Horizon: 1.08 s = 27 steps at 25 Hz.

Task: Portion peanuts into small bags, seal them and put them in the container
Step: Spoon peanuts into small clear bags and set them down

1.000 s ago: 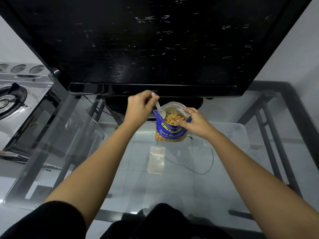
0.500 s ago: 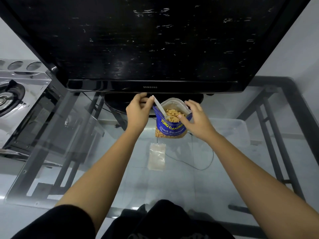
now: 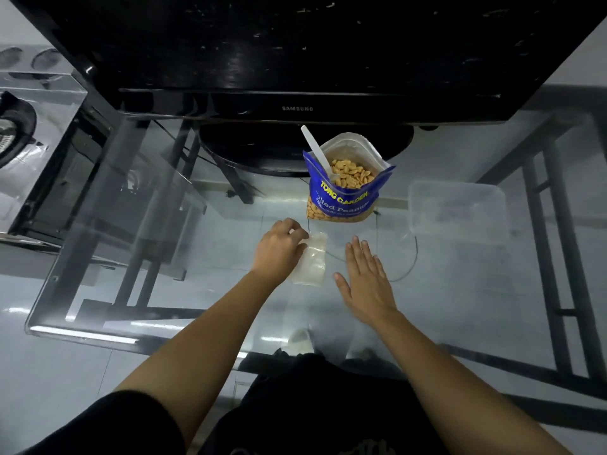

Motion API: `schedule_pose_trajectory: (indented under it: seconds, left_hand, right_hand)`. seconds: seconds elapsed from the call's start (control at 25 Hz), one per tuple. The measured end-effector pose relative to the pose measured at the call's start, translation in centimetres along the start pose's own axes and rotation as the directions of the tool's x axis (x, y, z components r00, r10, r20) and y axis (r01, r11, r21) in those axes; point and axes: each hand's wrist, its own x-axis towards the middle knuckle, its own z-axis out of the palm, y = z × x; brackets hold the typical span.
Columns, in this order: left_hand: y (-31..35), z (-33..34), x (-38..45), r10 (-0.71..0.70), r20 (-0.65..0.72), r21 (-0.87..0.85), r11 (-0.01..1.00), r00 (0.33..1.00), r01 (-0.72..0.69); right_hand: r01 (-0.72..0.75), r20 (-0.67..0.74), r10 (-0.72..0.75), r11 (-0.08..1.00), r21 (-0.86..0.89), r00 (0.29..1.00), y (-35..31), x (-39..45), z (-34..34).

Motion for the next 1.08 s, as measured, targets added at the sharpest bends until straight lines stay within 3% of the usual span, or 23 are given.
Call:
schedule_pose_trajectory:
  seconds: [0.2,0.48,0.56,0.6,0.64,0.72,0.8,0.96,1.08]
  left_hand:
    - [-0.1,0.2,0.5,0.069,0.028,0.085,0.994,0.997,-0.071]
    - [0.2,-3.1,0.2,0.067,0.088,0.066,0.995,0.994,-0.073]
    - [0.8,-5.0,-0.2,0.021,0.128,-0.026,0.999,0.992,-0.018]
    - [1.1,-6.0,-0.5,-0.013,0.144,-0.144,0.989,0.989,0.034]
    - [1.4,-7.0,-0.6,-0.049,0.156,-0.308,0.947,0.986,0.096]
    - [2.0,-8.6,-0.5,-0.147,0.157,-0.591,0.778,0.977,0.212]
    - [2.6,-9.8,-0.2,-0.203,0.146,-0.735,0.632,0.968,0.243]
    - [3.8,-11.8,0.5,-0.178,0.171,-0.889,0.396,0.969,0.230]
    - [4.5,-13.6,1.0,-0.132,0.144,-0.900,0.394,0.981,0.185]
  right_hand:
    - [-0.012,-0.036,0.009,0.998,-0.063,0.999,0.0,-0.1,0.8]
    - [-0.009,-0.001,0.009,0.997,-0.082,1.000,0.0,0.0,0.6]
    - [-0.050,0.048,0.047,0.997,0.062,0.998,-0.6,-0.1,-0.4]
    - [-0.106,0.063,0.093,0.960,0.258,0.994,-1.2,-0.3,-1.6]
    - [-0.181,0.099,0.152,0.842,0.508,0.983,-2.0,-0.3,-3.0]
    - [-0.218,0.162,0.168,0.404,0.888,0.972,-3.3,-0.4,-6.0]
    - [-0.137,0.113,0.109,0.251,0.958,0.988,-4.0,-0.4,-8.7]
    - [0.059,-0.112,0.131,0.355,0.933,0.985,-4.7,-0.8,-13.0]
    - [0.117,-0.156,0.072,0.386,0.915,0.985,-4.3,-0.5,-16.0]
